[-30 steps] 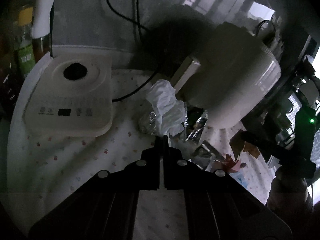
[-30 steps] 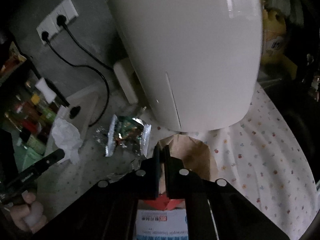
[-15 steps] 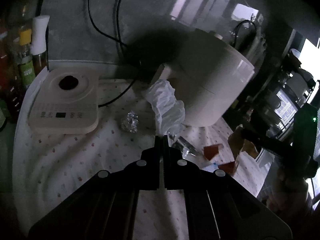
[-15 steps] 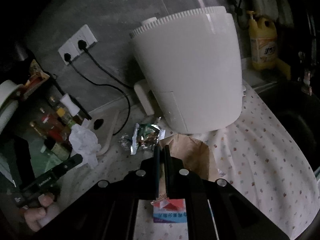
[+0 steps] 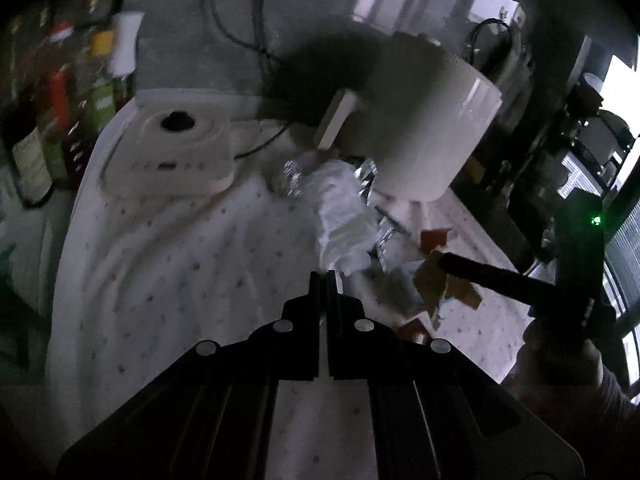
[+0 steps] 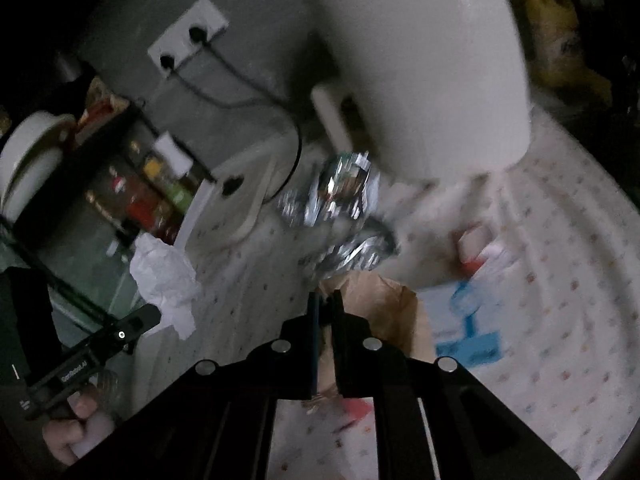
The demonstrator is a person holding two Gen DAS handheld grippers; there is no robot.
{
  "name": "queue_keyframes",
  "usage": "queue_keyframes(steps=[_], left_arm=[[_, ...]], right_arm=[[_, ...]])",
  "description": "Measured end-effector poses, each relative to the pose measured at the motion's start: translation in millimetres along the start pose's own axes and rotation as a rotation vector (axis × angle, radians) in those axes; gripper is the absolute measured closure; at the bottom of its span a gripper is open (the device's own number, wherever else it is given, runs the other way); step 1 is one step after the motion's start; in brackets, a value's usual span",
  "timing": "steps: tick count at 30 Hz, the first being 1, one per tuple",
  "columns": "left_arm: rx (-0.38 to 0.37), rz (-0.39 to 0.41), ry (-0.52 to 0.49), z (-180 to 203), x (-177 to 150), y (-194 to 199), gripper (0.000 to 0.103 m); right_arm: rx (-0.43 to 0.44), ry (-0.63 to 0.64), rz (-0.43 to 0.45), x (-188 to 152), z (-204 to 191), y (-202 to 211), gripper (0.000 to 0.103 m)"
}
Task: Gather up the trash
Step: 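Carry the tissue and brown paper in both grippers over the white bin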
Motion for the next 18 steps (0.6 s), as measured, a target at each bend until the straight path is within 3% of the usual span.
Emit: queue_keyframes(steps=[2,3,4,6,9,11,13,18], left_arm=[[0.009,0.005,0.04,-10,-7,6,0.1],[0.011,0.011,0.045,-11,-9,9,0.1],[0.014,0.017,0.048,-12,-11,11,0.1],[0.025,0.018,0.056,-16,-14,13,0.1],[0.035,0.021,0.073,-23,-17,13,0.1],[0.039,0.022,0.083,-26,-18,12,0.1],[0.041,0.019,0.092,-27,-19,10,0.1],[0.035,0.019,0.088,-21,-16,6,0.1]], right_arm=[[-0.007,0.012,-0.029,-7,-6,-9,0.093],[-0.014,0.026,-0.042,-9,-9,-12,0.085],[-0.022,0.043,-0.046,-11,-12,-15,0.06],[-0.046,0.077,-0.015,-13,-18,-14,0.043],[-0.084,0.124,-0.041,-10,-24,-25,0.048],[-0.127,0.141,-0.067,-8,-21,-35,0.058],[-0.165,0.15,-0.102,-8,-17,-45,0.082],[-0.117,0.127,-0.069,0,-15,-33,0.085]])
Point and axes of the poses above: each gripper's, at about its wrist camera, not at the fingertips, and y roughly against the way its jaws point, z to its right, x to its top, the point moved 3 cm from there along -y, roughly the way its jaws point, and after that the axes turned 6 degrees about -y, right-handed, at the moved point
